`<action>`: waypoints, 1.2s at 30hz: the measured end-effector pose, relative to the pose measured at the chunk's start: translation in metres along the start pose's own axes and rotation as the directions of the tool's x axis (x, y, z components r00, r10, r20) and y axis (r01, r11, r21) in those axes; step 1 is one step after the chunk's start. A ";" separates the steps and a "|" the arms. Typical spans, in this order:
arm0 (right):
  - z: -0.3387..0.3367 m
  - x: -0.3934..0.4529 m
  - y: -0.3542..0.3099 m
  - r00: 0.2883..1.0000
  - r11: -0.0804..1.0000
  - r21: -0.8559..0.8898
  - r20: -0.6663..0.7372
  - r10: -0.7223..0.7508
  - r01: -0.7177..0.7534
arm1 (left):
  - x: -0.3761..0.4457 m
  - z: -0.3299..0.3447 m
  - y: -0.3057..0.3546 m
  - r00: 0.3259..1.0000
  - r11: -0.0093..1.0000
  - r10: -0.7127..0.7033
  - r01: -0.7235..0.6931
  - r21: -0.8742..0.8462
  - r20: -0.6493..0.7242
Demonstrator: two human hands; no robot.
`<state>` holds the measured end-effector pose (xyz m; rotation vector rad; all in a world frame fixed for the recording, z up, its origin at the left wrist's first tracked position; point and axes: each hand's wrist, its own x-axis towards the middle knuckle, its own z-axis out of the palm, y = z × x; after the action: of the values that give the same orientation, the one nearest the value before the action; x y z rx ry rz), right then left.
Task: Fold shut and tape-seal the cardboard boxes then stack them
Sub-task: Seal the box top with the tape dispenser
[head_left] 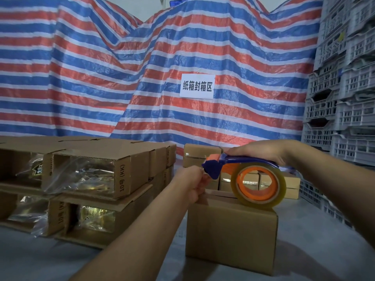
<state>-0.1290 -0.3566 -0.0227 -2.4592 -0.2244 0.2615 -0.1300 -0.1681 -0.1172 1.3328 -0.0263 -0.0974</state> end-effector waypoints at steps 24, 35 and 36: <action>0.010 0.026 -0.020 0.988 0.955 -0.254 -0.006 0.157 -0.153 | 0.024 -0.050 -0.036 0.998 0.971 0.054 -0.046 0.236 -0.028; 0.013 0.039 -0.025 0.988 0.919 -0.367 0.002 0.154 -0.143 | 0.038 -0.045 -0.041 0.994 0.928 0.062 -0.025 0.371 -0.087; 0.014 0.039 -0.025 0.986 0.924 -0.350 0.002 0.167 -0.156 | 0.040 -0.045 -0.042 0.994 0.923 0.062 -0.022 0.385 -0.094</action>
<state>-0.0970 -0.3203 -0.0228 -2.8343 -0.0854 0.3575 -0.0894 -0.1379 -0.1700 1.7277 0.0158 0.0164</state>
